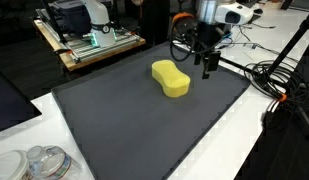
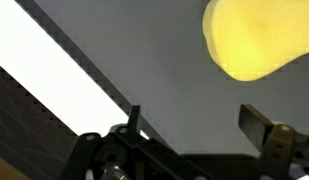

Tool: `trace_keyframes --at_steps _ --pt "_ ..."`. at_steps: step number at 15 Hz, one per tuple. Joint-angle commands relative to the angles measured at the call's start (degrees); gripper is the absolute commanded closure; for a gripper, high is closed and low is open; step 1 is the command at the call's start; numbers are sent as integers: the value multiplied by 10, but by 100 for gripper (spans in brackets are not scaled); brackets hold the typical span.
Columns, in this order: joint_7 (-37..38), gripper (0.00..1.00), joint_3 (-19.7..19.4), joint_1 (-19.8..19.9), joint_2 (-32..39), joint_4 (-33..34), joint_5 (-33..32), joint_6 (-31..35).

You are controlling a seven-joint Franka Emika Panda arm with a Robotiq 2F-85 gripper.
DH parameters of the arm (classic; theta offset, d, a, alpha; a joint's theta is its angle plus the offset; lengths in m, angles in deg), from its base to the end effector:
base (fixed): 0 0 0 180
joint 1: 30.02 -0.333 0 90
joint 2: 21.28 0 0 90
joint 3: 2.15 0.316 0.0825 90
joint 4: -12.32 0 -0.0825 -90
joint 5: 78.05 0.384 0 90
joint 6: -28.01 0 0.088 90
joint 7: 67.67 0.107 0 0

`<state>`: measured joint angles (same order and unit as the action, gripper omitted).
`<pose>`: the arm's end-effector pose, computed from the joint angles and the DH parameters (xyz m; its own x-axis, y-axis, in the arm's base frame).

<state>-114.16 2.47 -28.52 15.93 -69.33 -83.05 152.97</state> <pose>0.7315 0.0250 0.3258 0.6241 0.7795 0.0544 0.7736 -0.6262 0.0976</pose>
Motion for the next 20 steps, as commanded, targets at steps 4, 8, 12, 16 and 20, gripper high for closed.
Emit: trace_keyframes --at_steps 4,8,12,16,20 --pt "207 0 -26 -82 -21 -7 -70 -57" --pt "358 0 -31 -134 -43 -22 -113 -114" --pt "509 0 -32 -173 -67 -53 -130 -155" --pt "660 0 -41 -203 -102 -120 -159 -156" --pt "751 0 -38 -200 -140 -202 -165 -117"
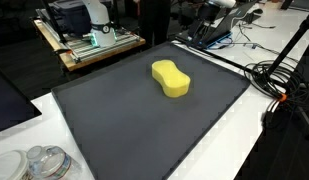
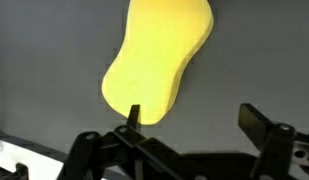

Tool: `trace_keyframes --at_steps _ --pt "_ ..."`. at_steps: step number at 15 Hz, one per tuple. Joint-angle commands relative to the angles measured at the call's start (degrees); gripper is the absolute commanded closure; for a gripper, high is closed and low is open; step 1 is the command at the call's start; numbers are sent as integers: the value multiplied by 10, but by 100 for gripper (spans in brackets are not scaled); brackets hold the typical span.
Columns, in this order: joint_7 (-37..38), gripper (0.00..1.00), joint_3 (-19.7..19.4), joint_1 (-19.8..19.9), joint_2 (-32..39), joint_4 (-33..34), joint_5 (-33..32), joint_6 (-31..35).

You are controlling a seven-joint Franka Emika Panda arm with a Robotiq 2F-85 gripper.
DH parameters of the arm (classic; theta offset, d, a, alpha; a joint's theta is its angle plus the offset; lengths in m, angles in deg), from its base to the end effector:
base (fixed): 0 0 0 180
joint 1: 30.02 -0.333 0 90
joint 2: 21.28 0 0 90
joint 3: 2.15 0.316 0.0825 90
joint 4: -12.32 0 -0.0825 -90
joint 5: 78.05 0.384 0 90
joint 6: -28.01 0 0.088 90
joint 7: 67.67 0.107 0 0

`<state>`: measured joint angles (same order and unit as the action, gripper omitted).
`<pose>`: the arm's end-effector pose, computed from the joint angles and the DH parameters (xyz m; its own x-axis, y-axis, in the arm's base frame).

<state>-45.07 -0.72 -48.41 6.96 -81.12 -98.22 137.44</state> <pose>0.6279 0.1981 0.3212 0.9912 0.0846 -0.1020 0.1152 -0.9303 0.3483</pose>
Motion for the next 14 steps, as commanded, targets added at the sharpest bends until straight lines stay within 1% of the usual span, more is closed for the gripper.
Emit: trace_keyframes --at_steps 1,2,3,7,11,14 --pt "70 0 -5 3 -58 -103 -10 48" --pt "97 0 -9 6 -65 -127 -15 77" --pt "102 0 -8 11 -70 -145 -4 89" --pt "156 0 -18 17 -74 -206 -13 151" --pt "178 0 -20 26 -64 -249 2 210" --pt "195 0 -25 27 -47 -266 0 240"
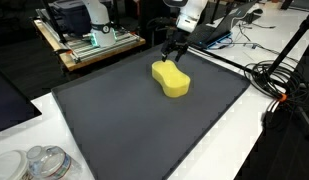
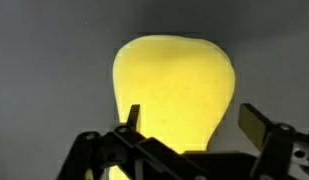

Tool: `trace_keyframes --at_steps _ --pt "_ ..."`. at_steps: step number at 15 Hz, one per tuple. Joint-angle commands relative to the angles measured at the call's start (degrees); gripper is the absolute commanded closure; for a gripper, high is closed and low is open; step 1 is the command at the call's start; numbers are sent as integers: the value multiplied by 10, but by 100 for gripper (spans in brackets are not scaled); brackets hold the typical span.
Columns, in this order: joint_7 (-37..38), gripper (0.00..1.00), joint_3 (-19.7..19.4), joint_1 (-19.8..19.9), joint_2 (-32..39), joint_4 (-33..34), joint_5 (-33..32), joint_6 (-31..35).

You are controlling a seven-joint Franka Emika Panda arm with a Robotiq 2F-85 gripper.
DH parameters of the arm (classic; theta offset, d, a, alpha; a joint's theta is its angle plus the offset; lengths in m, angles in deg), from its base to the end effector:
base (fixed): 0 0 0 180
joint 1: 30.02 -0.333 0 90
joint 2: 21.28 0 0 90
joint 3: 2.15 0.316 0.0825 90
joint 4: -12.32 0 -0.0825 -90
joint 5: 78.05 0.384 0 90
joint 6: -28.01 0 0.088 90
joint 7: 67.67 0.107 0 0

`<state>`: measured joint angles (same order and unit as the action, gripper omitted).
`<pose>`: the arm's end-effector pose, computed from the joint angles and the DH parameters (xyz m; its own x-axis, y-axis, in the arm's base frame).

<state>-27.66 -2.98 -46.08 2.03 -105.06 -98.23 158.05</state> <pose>0.5579 0.1429 0.2254 0.9834 -0.1805 -0.0177 -0.1665 -0.9370 0.3072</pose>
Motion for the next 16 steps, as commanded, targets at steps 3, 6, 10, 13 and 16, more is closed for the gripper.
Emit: trace_keyframes --at_steps 3,6,10,13,16 --pt "25 32 -7 4 20 -38 0 54" --pt "19 54 -7 3 27 -40 8 69" --pt "9 79 -4 6 17 -44 15 65" --pt "0 98 -2 12 0 -51 23 59" --pt "-17 99 -4 24 -32 -70 30 54"
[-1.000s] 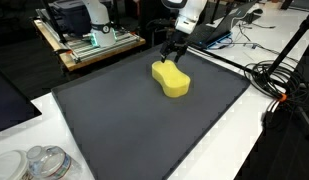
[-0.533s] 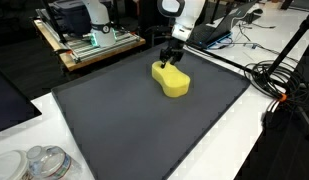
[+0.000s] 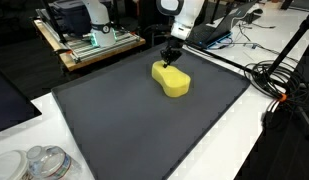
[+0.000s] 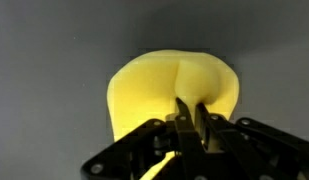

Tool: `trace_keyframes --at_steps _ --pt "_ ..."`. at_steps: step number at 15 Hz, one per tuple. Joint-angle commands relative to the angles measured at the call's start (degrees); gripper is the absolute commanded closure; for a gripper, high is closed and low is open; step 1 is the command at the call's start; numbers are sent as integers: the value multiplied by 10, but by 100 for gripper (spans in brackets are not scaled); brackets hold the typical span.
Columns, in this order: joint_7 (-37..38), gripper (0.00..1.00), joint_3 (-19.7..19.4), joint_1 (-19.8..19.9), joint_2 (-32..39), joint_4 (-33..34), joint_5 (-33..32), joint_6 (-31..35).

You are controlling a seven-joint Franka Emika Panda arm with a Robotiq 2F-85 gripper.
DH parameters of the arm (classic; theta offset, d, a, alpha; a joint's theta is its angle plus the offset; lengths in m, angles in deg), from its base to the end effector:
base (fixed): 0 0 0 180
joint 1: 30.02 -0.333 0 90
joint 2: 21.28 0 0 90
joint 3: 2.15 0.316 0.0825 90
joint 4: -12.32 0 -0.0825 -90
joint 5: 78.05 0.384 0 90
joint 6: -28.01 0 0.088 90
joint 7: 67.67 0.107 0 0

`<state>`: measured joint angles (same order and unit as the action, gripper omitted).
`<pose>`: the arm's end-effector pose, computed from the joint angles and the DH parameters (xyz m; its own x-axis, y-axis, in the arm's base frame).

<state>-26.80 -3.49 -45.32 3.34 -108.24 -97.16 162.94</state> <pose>0.5463 0.1311 0.1974 0.9769 -0.2124 -0.0246 -0.1972 -0.9393 0.2807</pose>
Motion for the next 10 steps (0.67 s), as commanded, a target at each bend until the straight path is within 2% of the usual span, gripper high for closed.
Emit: trace_keyframes --at_steps 1,2,5,10 --pt "-27 97 -2 20 -60 -46 16 3" --pt "-35 100 -3 27 -79 -56 16 2" --pt "-62 98 -4 45 -143 -82 12 -15" --pt "-138 98 10 69 -261 -99 0 -92"
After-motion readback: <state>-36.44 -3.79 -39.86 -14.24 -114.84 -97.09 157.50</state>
